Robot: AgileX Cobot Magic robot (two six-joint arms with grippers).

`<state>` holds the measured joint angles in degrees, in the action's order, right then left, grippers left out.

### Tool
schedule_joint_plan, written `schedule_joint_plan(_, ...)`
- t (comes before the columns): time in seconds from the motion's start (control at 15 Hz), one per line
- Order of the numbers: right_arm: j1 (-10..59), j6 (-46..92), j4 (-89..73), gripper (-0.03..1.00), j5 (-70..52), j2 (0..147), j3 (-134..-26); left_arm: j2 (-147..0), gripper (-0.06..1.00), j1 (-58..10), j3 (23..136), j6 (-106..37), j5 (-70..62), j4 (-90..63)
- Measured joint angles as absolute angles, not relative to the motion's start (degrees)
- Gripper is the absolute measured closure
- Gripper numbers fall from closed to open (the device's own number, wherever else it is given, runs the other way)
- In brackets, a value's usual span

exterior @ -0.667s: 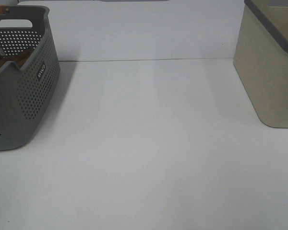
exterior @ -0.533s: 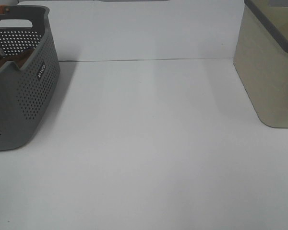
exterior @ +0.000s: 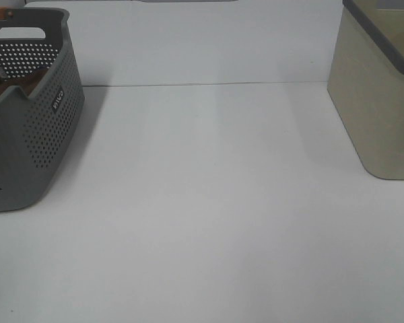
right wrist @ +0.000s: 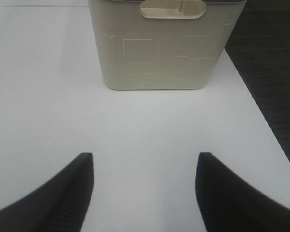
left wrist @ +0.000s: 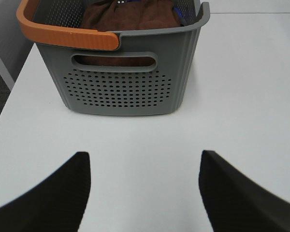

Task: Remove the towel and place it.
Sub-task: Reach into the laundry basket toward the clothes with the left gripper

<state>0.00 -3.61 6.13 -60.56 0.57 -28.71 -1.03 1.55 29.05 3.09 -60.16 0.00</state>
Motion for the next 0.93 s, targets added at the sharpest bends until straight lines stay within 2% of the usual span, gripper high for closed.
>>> schedule_joint_plan(0.93, 0.0, -3.6, 6.1, 0.38, -60.6, 0.6, -28.7, -1.0, 0.32, 1.5, 29.0, 3.1, -60.2, 0.0)
